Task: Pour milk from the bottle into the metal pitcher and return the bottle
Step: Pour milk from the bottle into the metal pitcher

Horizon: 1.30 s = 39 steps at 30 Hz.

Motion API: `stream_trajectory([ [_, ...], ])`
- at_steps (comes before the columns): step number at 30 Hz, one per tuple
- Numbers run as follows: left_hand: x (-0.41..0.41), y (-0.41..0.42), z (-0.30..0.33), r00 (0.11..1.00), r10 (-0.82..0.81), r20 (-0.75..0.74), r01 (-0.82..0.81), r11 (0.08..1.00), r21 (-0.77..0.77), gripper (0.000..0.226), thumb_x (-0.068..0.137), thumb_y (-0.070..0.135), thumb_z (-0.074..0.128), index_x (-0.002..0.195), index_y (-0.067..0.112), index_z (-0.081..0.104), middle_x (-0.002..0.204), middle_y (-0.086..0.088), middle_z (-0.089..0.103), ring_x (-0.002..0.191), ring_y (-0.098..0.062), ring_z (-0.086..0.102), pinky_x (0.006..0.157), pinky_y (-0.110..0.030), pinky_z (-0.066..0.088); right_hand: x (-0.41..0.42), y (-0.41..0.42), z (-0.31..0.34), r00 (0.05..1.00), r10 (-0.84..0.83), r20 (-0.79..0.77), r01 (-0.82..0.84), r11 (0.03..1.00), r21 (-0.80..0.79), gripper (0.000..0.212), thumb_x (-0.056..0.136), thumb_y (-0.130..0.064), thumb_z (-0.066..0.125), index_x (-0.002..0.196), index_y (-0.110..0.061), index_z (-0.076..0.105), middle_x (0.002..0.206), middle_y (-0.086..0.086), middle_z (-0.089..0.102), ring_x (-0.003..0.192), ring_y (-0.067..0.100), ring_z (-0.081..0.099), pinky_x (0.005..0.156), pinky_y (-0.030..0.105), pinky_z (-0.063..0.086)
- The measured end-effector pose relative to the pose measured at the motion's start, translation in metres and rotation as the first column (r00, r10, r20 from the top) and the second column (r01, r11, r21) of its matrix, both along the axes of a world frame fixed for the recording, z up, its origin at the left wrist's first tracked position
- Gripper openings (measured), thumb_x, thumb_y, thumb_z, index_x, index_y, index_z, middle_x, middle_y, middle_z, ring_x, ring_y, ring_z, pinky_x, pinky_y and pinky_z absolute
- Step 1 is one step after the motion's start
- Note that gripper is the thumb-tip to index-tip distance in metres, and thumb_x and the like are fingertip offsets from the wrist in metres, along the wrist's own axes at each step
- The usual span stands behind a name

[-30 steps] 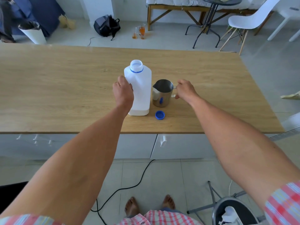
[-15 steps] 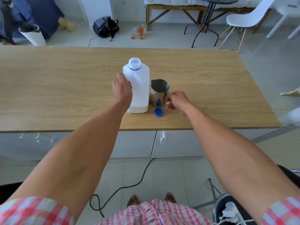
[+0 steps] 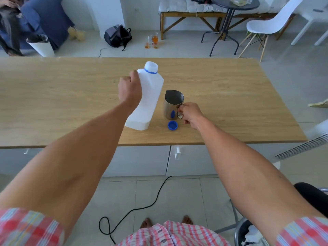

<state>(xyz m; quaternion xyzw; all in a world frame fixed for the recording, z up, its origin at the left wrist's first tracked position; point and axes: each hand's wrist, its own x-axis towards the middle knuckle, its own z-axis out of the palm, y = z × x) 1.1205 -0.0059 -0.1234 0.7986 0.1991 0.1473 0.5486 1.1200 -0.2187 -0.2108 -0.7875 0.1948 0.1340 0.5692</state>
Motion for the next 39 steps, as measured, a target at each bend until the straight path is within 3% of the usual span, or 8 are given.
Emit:
stream_trajectory([
  [5, 0.014, -0.001, 0.008, 0.993, -0.056, -0.104, 0.09, 0.929, 0.359, 0.043, 0.089, 0.042, 0.035, 0.057, 0.014, 0.029, 0.055, 0.002, 0.033, 0.048, -0.019, 0.029, 0.048, -0.031, 0.025, 0.002, -0.002, 0.004, 0.999, -0.031, -0.021, 0.031, 1.0, -0.001, 0.031, 0.1, -0.011, 0.049, 0.075, -0.014, 0.066, 0.067, 0.003, 0.059, 0.039, 0.011, 0.035, 0.041, 0.023, 0.026],
  [12, 0.022, -0.01, 0.003, 0.953, -0.159, -0.259, 0.281, 0.785, 0.552, 0.041, 0.087, 0.042, 0.032, 0.061, 0.012, 0.039, 0.061, -0.003, 0.045, 0.052, -0.022, 0.041, 0.05, -0.031, 0.03, 0.001, -0.003, 0.01, 0.999, -0.033, -0.035, 0.032, 0.999, -0.019, 0.03, 0.098, -0.009, 0.048, 0.074, -0.014, 0.065, 0.064, 0.002, 0.054, 0.043, 0.013, 0.034, 0.036, 0.018, 0.024],
  [25, 0.031, -0.028, -0.012, 0.916, -0.173, -0.361, 0.385, 0.627, 0.677, 0.044, 0.095, 0.037, 0.032, 0.065, 0.011, 0.049, 0.064, -0.005, 0.051, 0.052, -0.022, 0.045, 0.05, -0.03, 0.031, -0.002, -0.006, 0.015, 0.999, -0.011, -0.032, 0.01, 1.0, -0.022, 0.025, 0.099, -0.01, 0.05, 0.084, -0.014, 0.068, 0.075, 0.005, 0.06, 0.049, 0.013, 0.039, 0.037, 0.023, 0.028],
  [31, 0.03, -0.038, -0.011, 0.9, -0.179, -0.396, 0.424, 0.563, 0.709, 0.041, 0.097, 0.035, 0.035, 0.068, 0.011, 0.05, 0.067, -0.005, 0.05, 0.054, -0.022, 0.043, 0.051, -0.031, 0.03, -0.003, -0.008, 0.017, 1.0, -0.029, -0.012, 0.029, 0.999, 0.034, 0.029, 0.097, -0.002, 0.047, 0.076, -0.01, 0.066, 0.065, 0.004, 0.055, 0.024, 0.002, 0.033, 0.028, 0.011, 0.024],
  [39, 0.028, -0.046, -0.009, 0.889, -0.135, -0.438, 0.444, 0.489, 0.751, 0.037, 0.098, 0.03, 0.038, 0.07, 0.012, 0.054, 0.068, -0.006, 0.052, 0.055, -0.022, 0.046, 0.051, -0.031, 0.031, -0.005, -0.009, 0.019, 1.0, -0.014, -0.008, 0.014, 1.0, -0.003, 0.029, 0.098, -0.004, 0.048, 0.08, -0.011, 0.069, 0.066, 0.002, 0.059, 0.033, 0.004, 0.038, 0.028, 0.01, 0.025],
])
